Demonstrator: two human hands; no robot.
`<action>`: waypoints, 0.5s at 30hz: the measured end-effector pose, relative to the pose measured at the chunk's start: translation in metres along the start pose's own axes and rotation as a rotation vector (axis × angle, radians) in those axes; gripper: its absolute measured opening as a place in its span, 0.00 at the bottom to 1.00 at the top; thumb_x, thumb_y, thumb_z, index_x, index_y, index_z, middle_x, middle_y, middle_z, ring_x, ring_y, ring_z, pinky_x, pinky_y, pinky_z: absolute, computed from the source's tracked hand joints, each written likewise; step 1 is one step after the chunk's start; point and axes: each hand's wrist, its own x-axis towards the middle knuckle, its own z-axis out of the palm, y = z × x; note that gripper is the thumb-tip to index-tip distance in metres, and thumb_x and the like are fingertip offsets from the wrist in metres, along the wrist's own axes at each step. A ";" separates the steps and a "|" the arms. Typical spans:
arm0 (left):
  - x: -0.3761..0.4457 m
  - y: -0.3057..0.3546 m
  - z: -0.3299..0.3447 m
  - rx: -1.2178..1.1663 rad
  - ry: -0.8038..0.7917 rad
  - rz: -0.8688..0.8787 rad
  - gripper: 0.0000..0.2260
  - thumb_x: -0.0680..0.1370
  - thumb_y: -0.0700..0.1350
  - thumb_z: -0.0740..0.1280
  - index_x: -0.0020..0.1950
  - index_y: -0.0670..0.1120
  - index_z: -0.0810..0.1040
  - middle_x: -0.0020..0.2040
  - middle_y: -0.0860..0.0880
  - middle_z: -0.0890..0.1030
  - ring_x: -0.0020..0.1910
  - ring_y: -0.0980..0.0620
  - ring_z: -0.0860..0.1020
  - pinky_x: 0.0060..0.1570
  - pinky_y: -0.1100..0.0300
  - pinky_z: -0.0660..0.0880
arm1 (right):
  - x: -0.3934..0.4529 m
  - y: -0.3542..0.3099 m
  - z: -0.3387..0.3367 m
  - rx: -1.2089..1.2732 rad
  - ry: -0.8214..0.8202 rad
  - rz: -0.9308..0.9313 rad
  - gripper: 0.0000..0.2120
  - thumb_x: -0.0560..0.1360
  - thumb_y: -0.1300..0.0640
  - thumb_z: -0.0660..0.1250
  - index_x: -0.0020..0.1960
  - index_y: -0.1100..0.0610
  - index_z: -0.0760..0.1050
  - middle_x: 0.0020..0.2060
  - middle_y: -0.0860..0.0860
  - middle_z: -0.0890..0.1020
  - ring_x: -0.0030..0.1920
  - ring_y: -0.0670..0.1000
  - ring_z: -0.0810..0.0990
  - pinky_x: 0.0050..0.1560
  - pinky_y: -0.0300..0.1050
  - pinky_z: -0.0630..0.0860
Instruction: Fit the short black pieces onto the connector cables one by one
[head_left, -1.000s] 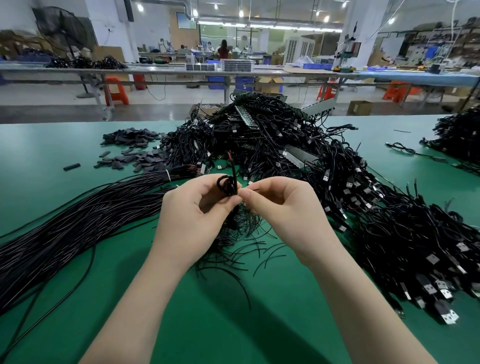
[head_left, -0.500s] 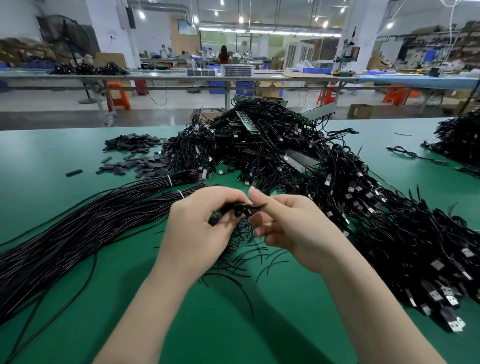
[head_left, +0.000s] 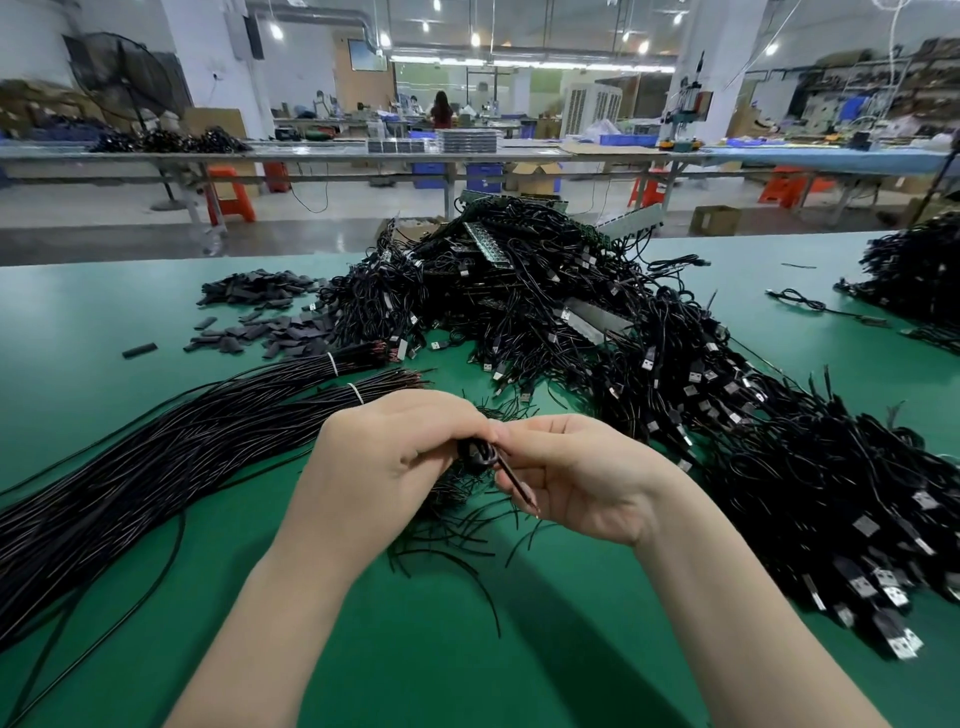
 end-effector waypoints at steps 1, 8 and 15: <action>0.000 0.000 -0.001 -0.010 0.007 0.006 0.20 0.67 0.28 0.67 0.48 0.51 0.85 0.47 0.57 0.84 0.51 0.60 0.81 0.53 0.64 0.77 | 0.000 0.000 0.000 0.002 0.003 0.005 0.03 0.65 0.57 0.72 0.35 0.56 0.85 0.31 0.50 0.82 0.29 0.44 0.79 0.30 0.32 0.76; 0.000 0.002 -0.001 -0.030 0.065 0.012 0.19 0.68 0.29 0.69 0.48 0.52 0.84 0.47 0.57 0.83 0.49 0.60 0.82 0.52 0.65 0.77 | 0.003 0.002 0.002 -0.001 0.066 -0.099 0.15 0.60 0.56 0.76 0.46 0.59 0.86 0.37 0.54 0.84 0.33 0.46 0.80 0.35 0.35 0.79; 0.001 0.003 -0.004 0.013 0.073 0.008 0.15 0.68 0.29 0.70 0.44 0.48 0.86 0.47 0.57 0.83 0.49 0.60 0.82 0.53 0.67 0.76 | 0.000 0.002 0.009 -0.073 0.076 -0.096 0.06 0.64 0.50 0.73 0.34 0.53 0.84 0.30 0.47 0.81 0.31 0.44 0.80 0.30 0.34 0.76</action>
